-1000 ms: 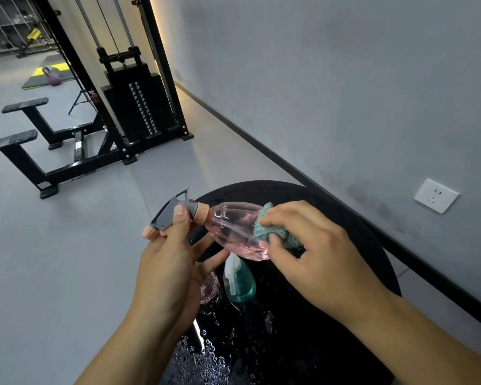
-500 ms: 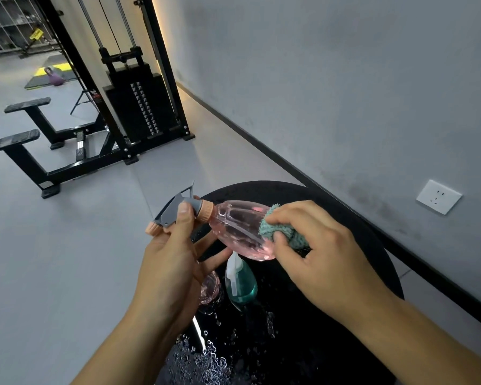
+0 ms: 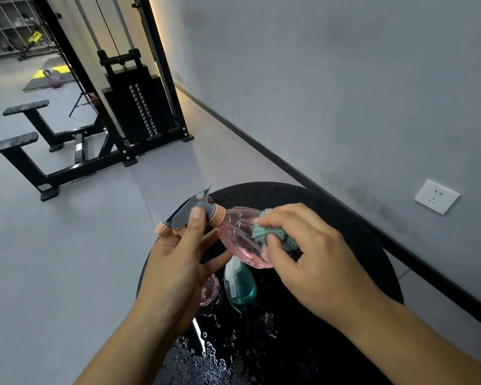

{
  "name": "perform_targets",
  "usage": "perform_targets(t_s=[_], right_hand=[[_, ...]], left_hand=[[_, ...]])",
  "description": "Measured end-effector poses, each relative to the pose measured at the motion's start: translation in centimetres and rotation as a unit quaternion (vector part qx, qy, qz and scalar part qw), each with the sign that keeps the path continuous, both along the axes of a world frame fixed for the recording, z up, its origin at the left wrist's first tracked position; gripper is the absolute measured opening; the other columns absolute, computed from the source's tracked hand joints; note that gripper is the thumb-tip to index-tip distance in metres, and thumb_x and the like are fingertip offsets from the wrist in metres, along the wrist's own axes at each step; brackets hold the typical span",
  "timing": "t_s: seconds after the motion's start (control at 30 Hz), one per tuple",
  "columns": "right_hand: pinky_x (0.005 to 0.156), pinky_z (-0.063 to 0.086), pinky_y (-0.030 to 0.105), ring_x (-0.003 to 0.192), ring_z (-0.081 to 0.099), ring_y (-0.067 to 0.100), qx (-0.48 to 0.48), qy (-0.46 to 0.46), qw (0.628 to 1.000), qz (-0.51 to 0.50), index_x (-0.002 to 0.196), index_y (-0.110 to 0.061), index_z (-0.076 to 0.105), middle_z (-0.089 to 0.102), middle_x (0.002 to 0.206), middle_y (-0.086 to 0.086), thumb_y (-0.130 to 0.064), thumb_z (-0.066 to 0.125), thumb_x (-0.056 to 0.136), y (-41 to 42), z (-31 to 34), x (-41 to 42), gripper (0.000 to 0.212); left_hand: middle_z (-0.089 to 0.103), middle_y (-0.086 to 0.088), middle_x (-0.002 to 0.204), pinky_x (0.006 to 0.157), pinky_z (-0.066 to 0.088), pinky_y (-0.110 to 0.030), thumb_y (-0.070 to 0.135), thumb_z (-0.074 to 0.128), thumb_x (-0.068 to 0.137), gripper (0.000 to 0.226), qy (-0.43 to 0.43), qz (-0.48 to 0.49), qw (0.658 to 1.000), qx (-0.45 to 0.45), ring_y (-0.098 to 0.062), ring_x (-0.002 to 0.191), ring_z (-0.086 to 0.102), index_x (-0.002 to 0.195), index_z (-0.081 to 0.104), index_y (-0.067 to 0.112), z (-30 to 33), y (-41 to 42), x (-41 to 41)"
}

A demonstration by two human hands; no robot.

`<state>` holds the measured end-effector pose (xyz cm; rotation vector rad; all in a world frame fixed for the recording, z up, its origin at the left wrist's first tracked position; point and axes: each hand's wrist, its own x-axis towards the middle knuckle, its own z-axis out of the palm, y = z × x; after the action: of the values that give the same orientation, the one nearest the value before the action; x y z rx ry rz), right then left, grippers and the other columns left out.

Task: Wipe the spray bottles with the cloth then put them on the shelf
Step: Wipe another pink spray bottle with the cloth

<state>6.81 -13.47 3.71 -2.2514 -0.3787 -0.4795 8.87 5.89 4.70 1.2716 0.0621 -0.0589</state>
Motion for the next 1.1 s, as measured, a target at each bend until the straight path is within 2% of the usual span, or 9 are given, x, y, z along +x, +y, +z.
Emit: perform_targets(t_s=[0.1, 0.27, 0.43, 0.47, 0.6, 0.77, 0.9, 1.0, 1.1], right_hand=[[0.095, 0.051, 0.019, 0.118, 0.058, 0.006, -0.015, -0.028, 0.999, 0.016, 0.119, -0.024, 0.069, 0.058, 0.122, -0.017, -0.011, 0.066, 0.097, 0.2, 0.0, -0.2, 0.026], [0.097, 0.053, 0.026, 0.12, 0.059, 0.008, -0.024, -0.035, 0.999, 0.011, 0.12, -0.023, 0.069, 0.059, 0.123, -0.016, -0.01, 0.065, 0.097, -0.1, -0.2, 0.0, 0.027], [0.097, 0.052, 0.025, 0.119, 0.059, 0.007, -0.022, -0.029, 0.999, 0.006, 0.121, -0.024, 0.068, 0.057, 0.122, -0.019, -0.011, 0.064, 0.099, -0.3, -0.8, 0.0, 0.026], [0.098, 0.052, 0.025, 0.119, 0.059, 0.008, -0.023, -0.038, 0.999, 0.008, 0.122, -0.023, 0.069, 0.058, 0.122, -0.018, -0.01, 0.064, 0.099, -0.2, -0.8, -0.1, 0.026], [0.1, 0.051, 0.026, 0.12, 0.059, 0.01, -0.026, -0.094, 0.995, 0.015, 0.118, -0.017, 0.075, 0.062, 0.124, -0.011, -0.007, 0.068, 0.097, 0.2, -0.8, -0.3, 0.024], [0.1, 0.051, 0.026, 0.121, 0.06, 0.015, 0.043, -0.063, 0.997, 0.008, 0.112, -0.023, 0.077, 0.062, 0.121, -0.019, -0.007, 0.071, 0.094, 0.2, -0.7, -0.4, 0.024], [0.097, 0.052, 0.021, 0.121, 0.061, 0.017, 0.062, -0.051, 0.997, 0.019, 0.108, -0.024, 0.078, 0.062, 0.12, -0.019, -0.008, 0.073, 0.092, 0.5, -0.6, -0.7, 0.023], [0.095, 0.054, 0.024, 0.116, 0.062, 0.015, 0.046, -0.087, 0.995, 0.021, 0.103, -0.019, 0.079, 0.065, 0.118, -0.013, -0.006, 0.077, 0.09, 0.6, -0.7, -0.7, 0.019], [0.094, 0.054, 0.027, 0.115, 0.062, 0.016, 0.026, -0.109, 0.993, 0.032, 0.1, -0.017, 0.08, 0.066, 0.118, -0.01, -0.003, 0.078, 0.088, 0.9, -0.8, -0.9, 0.018]], left_hand=[[0.081, -0.009, 0.12, 0.106, 0.055, -0.062, 0.033, 0.05, 0.11, 0.043, 0.009, -0.018, 1.0, 0.007, -0.021, 0.116, 0.076, 0.089, 0.085, 0.022, -0.2, -0.3, -0.1], [0.08, -0.011, 0.122, 0.102, 0.058, -0.062, 0.036, 0.051, 0.109, 0.036, 0.008, 0.025, 1.0, -0.009, -0.027, 0.117, 0.076, 0.107, 0.074, 0.007, 0.0, 0.4, 0.3], [0.082, -0.002, 0.116, 0.07, 0.068, -0.041, 0.041, 0.054, 0.106, 0.031, 0.016, 0.075, 0.997, -0.029, -0.028, 0.11, 0.079, 0.109, 0.072, 0.015, 0.2, 1.2, 0.7], [0.083, -0.001, 0.113, 0.069, 0.068, -0.04, 0.041, 0.053, 0.107, 0.032, 0.023, 0.077, 0.996, -0.031, -0.027, 0.107, 0.08, 0.109, 0.072, 0.015, 0.2, 1.2, 0.7], [0.081, -0.009, 0.116, 0.072, 0.068, -0.045, 0.04, 0.05, 0.11, 0.038, 0.053, 0.069, 0.996, -0.029, -0.028, 0.101, 0.081, 0.117, 0.071, 0.008, 0.3, 0.7, 0.5], [0.081, -0.01, 0.118, 0.081, 0.068, -0.053, 0.042, 0.049, 0.111, 0.04, 0.056, 0.068, 0.995, -0.038, -0.031, 0.105, 0.08, 0.115, 0.072, 0.009, 0.6, 0.9, 0.6], [0.08, -0.009, 0.122, 0.078, 0.067, -0.047, 0.045, 0.049, 0.111, 0.041, 0.067, 0.075, 0.994, -0.042, -0.029, 0.106, 0.08, 0.117, 0.071, 0.01, 0.0, 0.9, 0.8], [0.08, -0.007, 0.119, 0.077, 0.066, -0.043, 0.051, 0.051, 0.108, 0.04, 0.063, 0.072, 0.995, -0.031, -0.022, 0.104, 0.08, 0.111, 0.071, 0.016, -0.2, 1.0, 0.9], [0.082, -0.003, 0.107, 0.076, 0.065, -0.042, 0.053, 0.064, 0.098, 0.034, 0.048, 0.068, 0.996, -0.009, -0.02, 0.1, 0.081, 0.097, 0.074, 0.021, 0.0, 0.7, 0.8]])
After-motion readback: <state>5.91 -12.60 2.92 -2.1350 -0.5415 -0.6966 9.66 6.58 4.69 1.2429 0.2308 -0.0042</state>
